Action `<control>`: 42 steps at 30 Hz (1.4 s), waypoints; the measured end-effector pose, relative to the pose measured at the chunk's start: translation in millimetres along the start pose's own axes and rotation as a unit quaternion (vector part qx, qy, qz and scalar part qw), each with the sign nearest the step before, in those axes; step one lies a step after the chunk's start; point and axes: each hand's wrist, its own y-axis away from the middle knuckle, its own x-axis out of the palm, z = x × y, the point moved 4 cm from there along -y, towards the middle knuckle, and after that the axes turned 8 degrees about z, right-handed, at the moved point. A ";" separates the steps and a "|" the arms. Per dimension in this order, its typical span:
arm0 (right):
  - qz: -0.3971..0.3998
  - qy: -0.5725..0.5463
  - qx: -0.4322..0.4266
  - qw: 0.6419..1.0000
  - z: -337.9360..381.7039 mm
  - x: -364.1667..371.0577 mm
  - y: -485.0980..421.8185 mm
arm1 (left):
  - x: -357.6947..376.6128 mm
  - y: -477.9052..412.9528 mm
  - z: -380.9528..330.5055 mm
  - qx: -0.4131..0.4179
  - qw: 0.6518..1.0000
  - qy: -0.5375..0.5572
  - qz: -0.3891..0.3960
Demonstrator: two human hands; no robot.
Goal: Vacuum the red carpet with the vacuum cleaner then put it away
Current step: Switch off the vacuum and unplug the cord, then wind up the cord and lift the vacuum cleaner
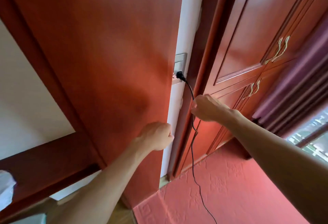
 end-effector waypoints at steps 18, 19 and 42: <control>-0.061 -0.082 -0.060 0.993 15.3 -38.8 -96.3 | -10.7 -121.8 -67.6 0.020 0.882 0.469 -0.048; -0.076 -0.075 -0.055 0.993 14.6 -39.3 -95.3 | -11.7 -123.8 -69.7 0.039 0.882 0.467 -0.056; -0.472 -0.627 0.199 0.587 -131.1 27.3 287.2 | 135.3 -57.0 -197.2 0.322 0.889 0.242 0.217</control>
